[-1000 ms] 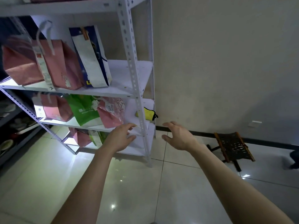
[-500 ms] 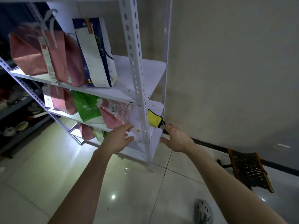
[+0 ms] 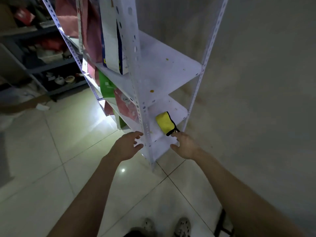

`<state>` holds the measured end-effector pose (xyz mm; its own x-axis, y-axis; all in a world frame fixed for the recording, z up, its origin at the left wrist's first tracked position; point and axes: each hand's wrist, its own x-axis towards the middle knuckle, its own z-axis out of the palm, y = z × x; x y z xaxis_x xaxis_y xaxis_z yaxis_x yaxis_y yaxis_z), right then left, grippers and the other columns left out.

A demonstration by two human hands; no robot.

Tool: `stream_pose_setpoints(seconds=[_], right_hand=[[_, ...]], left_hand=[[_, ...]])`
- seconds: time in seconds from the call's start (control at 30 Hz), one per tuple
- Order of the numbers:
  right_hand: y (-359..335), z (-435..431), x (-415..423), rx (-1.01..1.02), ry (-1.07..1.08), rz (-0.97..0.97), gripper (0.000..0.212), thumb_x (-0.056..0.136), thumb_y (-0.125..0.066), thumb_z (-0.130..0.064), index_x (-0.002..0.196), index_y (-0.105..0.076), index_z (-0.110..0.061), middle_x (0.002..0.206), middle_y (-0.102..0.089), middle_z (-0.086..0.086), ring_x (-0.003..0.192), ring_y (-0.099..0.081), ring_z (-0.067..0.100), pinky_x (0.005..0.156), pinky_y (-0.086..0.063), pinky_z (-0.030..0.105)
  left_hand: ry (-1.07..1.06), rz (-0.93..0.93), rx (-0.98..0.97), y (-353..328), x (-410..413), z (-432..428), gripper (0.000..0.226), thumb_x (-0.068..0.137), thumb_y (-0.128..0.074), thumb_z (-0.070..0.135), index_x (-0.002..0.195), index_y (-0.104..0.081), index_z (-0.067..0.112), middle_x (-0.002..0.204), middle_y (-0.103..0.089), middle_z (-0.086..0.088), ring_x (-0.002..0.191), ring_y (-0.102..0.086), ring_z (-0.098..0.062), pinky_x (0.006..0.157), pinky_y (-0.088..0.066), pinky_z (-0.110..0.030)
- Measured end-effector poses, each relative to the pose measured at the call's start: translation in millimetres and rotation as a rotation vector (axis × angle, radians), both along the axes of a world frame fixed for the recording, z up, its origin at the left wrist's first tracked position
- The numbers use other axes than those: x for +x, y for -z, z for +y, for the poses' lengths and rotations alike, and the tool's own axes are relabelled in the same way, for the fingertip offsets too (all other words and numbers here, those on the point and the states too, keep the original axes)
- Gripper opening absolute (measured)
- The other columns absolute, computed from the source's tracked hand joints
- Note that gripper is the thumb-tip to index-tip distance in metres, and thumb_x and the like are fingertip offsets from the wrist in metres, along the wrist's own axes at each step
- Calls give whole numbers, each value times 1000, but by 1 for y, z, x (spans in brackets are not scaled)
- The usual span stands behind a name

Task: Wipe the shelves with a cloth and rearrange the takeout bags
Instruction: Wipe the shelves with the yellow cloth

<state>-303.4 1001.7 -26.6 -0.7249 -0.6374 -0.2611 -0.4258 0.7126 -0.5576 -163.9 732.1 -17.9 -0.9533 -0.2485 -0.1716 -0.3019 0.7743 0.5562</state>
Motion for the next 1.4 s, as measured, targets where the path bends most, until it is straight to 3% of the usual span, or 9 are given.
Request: stream_pose_setpoints(seconds=[0.1,0.27,0.4,0.67,0.87,1.13,1.27,1.4], right_hand=[[6,0,-10,18,-37,-32,60,103,-67,-34,156,-48,-14,156,-51,8,139,-53,25,109,-47,36],[21,4,-15,36,-69,-11,59,104,-66,-30,156,-48,-12,157,-50,10,142,-50,23,109,-42,29],[37,13,-22,62,-113,-21,58,104,-66,-30,156,-48,-12,153,-51,12,133,-56,27,110,-46,36],[66,12,-72,88,-338,-17,55,105,-64,-28,155,-47,-10,154,-50,12,131,-58,30,109,-45,40],[113,-6,-118,87,-443,-12,59,106,-61,-28,159,-42,-11,164,-39,10,145,-42,31,113,-43,43],[171,-78,-177,124,-454,261,71,100,-62,-29,165,-33,-28,171,-17,14,154,-22,39,111,-45,50],[195,-105,-195,217,-448,184,70,100,-64,-24,163,-35,-31,165,-20,19,144,-31,48,107,-48,54],[205,-112,-194,224,-413,221,66,97,-66,-16,158,-42,-28,157,-27,24,133,-40,48,103,-50,50]], left_hand=[[-21,-21,-30,4,1,8,52,102,-73,36,150,-58,29,139,-67,7,112,-71,-14,99,-56,-36],[-46,-10,-11,17,-7,20,49,103,-70,34,150,-57,30,140,-64,9,113,-70,-12,97,-57,-36],[-50,-36,-23,33,-5,37,48,103,-71,31,149,-59,27,138,-65,5,112,-71,-14,96,-58,-38],[-292,-57,25,51,-18,67,46,102,-72,26,146,-61,24,136,-67,3,108,-73,-15,94,-60,-39],[-419,-75,-14,80,-39,95,52,100,-72,28,150,-57,27,134,-68,6,109,-73,-14,93,-60,-39],[-513,-88,-5,130,-57,120,53,99,-75,23,148,-58,23,131,-69,3,106,-74,-17,91,-61,-44],[-535,-68,6,141,-65,122,53,98,-75,21,148,-58,21,130,-69,2,106,-74,-18,90,-61,-45],[-551,-59,-14,137,-61,123,53,100,-74,22,149,-56,21,132,-69,1,108,-73,-18,91,-61,-45]])
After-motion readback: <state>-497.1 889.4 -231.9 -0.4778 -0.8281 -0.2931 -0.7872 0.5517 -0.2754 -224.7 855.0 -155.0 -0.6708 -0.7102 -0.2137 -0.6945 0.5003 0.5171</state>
